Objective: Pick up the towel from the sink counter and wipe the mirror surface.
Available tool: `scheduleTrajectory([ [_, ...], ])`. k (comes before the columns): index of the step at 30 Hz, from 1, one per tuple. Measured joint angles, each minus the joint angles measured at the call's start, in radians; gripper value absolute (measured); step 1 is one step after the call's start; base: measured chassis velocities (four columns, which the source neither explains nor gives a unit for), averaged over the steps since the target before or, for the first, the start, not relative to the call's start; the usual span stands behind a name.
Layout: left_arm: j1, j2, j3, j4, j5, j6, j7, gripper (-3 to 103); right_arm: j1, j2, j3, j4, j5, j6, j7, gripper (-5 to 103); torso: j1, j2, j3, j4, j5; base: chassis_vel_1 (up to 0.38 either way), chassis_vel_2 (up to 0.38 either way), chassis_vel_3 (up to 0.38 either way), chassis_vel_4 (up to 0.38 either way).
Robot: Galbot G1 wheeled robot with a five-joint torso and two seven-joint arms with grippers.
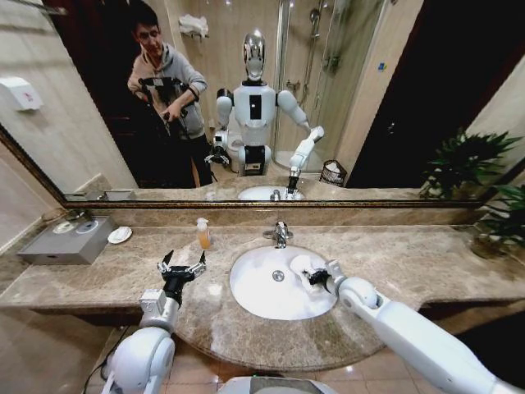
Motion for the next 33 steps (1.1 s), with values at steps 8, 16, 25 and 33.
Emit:
scheduleTrajectory([
  [8, 0.000, 0.000, 0.000, 0.000, 0.000, 0.000, 0.000, 100, -0.005, 0.105, 0.002, -0.153, -0.078, 0.040, -0.067, 19, 0.000, 0.000, 0.000, 0.0002, -0.0010, 0.000, 0.000, 0.000, 0.000],
  [16, 0.000, 0.000, 0.000, 0.000, 0.000, 0.000, 0.000, 100, 0.110, 0.268, -0.128, -0.194, -0.077, 0.022, -0.040, 19, 0.000, 0.000, 0.000, 0.0005, -0.0001, 0.000, 0.000, 0.000, 0.000],
  [25, 0.000, 0.000, 0.000, 0.000, 0.000, 0.000, 0.000, 100, 0.175, 0.366, -0.222, -0.225, -0.063, 0.008, 0.000, 19, 0.000, 0.000, 0.000, 0.0006, 0.0004, 0.000, 0.000, 0.000, 0.000],
  [33, 0.000, 0.000, 0.000, 0.000, 0.000, 0.000, 0.000, 100, 0.076, 0.031, -0.109, -0.155, -0.066, 0.052, -0.075, 19, 0.000, 0.000, 0.000, 0.0001, 0.0002, 0.000, 0.000, 0.000, 0.000],
])
